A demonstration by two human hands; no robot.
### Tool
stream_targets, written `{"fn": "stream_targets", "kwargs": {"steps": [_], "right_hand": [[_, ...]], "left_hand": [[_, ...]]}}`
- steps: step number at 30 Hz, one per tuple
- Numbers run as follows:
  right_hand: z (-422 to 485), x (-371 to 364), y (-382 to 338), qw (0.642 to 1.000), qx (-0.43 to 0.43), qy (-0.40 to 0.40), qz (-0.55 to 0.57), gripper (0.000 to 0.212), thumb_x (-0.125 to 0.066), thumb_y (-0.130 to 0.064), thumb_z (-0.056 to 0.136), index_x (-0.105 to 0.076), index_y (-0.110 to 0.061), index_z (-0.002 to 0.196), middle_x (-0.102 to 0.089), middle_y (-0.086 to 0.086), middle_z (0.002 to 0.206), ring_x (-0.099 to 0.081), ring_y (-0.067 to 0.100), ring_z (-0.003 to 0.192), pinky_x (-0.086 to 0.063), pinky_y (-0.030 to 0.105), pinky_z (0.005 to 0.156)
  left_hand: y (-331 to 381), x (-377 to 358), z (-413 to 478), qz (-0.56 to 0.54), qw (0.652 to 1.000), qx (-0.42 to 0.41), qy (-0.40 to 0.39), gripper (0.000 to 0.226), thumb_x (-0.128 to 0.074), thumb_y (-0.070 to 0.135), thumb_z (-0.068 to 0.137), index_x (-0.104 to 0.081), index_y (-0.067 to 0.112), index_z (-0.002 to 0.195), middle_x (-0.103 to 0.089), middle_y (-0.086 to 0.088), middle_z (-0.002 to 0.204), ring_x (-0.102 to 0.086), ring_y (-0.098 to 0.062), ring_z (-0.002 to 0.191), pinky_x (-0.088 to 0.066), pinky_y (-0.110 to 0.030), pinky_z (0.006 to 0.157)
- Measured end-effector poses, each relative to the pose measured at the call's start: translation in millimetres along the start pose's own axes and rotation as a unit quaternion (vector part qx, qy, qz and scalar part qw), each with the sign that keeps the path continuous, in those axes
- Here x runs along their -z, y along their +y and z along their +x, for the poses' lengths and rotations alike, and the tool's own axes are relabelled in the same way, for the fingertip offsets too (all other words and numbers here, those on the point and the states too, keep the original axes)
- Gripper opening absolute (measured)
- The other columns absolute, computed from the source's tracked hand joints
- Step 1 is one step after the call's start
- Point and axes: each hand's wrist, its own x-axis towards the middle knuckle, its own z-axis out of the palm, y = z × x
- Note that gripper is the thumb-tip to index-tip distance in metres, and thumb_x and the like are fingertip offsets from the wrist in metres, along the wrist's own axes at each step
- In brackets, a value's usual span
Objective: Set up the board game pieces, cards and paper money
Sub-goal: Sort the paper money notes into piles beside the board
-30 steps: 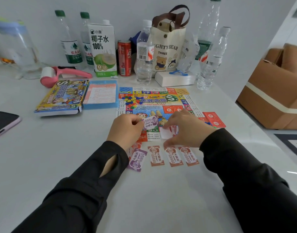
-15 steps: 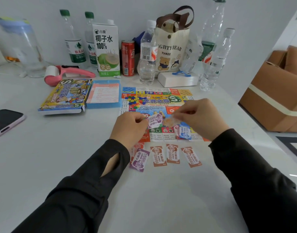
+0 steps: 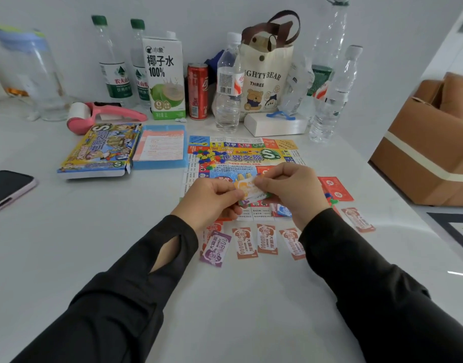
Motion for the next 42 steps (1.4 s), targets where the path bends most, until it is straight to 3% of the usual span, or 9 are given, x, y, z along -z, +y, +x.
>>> {"fn": "stream_targets", "kwargs": {"steps": [5,9,12,15,20,23,30,34,42], "right_hand": [[0,1,2,0.996,0.047,0.012,-0.074,0.019,-0.076,-0.008,0.074,-0.058,-0.014,0.070,-0.065,0.010,0.070,-0.062,0.024,0.064,-0.057,0.038,0.069],[9,23,2,0.947,0.116,0.076,-0.289,0.008,-0.061,-0.016,0.087,-0.064,-0.014,0.095,-0.063,0.000,0.085,-0.056,0.012,0.074,-0.044,0.018,0.066],[10,34,8,0.893,0.073,-0.021,-0.444,0.022,-0.055,-0.013,0.091,-0.065,-0.014,0.110,-0.063,0.004,0.107,-0.053,0.014,0.091,-0.040,0.021,0.079],[6,33,10,0.846,0.054,-0.082,-0.524,0.032,-0.057,-0.017,0.089,-0.059,-0.017,0.121,-0.057,0.003,0.121,-0.046,0.021,0.113,-0.038,0.030,0.095],[8,31,8,0.829,0.067,-0.097,-0.546,0.037,-0.060,-0.017,0.088,-0.056,-0.020,0.124,-0.056,0.001,0.121,-0.045,0.019,0.113,-0.038,0.031,0.096],[11,30,7,0.821,0.066,-0.113,-0.555,0.038,-0.061,-0.017,0.088,-0.056,-0.020,0.125,-0.056,0.000,0.120,-0.045,0.019,0.112,-0.039,0.031,0.096],[20,29,-1,0.792,0.069,-0.163,-0.584,0.034,-0.066,-0.018,0.084,-0.059,-0.019,0.117,-0.054,0.002,0.116,-0.045,0.021,0.109,-0.037,0.034,0.096],[26,26,-6,0.773,0.056,-0.188,-0.603,0.034,-0.069,-0.021,0.082,-0.059,-0.017,0.114,-0.054,0.003,0.116,-0.046,0.022,0.110,-0.037,0.035,0.098],[30,25,-8,0.784,0.050,-0.194,-0.587,0.038,-0.072,-0.017,0.079,-0.055,-0.014,0.113,-0.053,0.004,0.118,-0.049,0.020,0.102,-0.036,0.026,0.090]], "left_hand": [[-2,0,1,0.015,0.997,-0.039,0.065,0.012,-0.063,0.005,0.085,-0.064,0.018,0.084,-0.065,-0.001,0.060,-0.059,-0.006,0.045,-0.052,-0.015,0.049],[-6,2,5,0.138,0.981,-0.086,0.106,0.019,-0.065,0.012,0.084,-0.066,0.026,0.098,-0.067,0.004,0.073,-0.060,-0.005,0.063,-0.046,-0.012,0.057],[-10,3,8,0.183,0.972,-0.098,0.112,0.023,-0.065,0.014,0.084,-0.067,0.025,0.104,-0.066,0.006,0.074,-0.059,-0.004,0.069,-0.043,-0.014,0.064],[-15,1,11,0.223,0.961,-0.108,0.119,0.027,-0.064,0.014,0.085,-0.066,0.024,0.110,-0.065,0.007,0.070,-0.058,-0.004,0.069,-0.043,-0.017,0.068],[-20,0,15,0.279,0.945,-0.099,0.139,0.030,-0.062,0.019,0.087,-0.062,0.027,0.116,-0.064,0.007,0.076,-0.059,-0.007,0.072,-0.041,-0.014,0.065],[-21,-2,14,0.326,0.928,-0.098,0.152,0.030,-0.060,0.023,0.088,-0.061,0.028,0.117,-0.063,0.009,0.081,-0.059,-0.009,0.079,-0.047,-0.021,0.074],[-24,-4,11,0.438,0.875,-0.128,0.162,0.034,-0.056,0.033,0.090,-0.057,0.029,0.123,-0.061,0.006,0.113,-0.054,-0.014,0.102,-0.045,-0.028,0.087],[-24,-4,11,0.460,0.864,-0.122,0.167,0.038,-0.054,0.040,0.090,-0.054,0.031,0.127,-0.052,0.006,0.129,-0.048,-0.013,0.117,-0.042,-0.030,0.095],[-24,-7,10,0.437,0.872,-0.147,0.165,0.028,-0.048,0.034,0.094,-0.060,0.025,0.117,-0.056,0.007,0.118,-0.049,-0.009,0.107,-0.039,-0.022,0.085]]}}
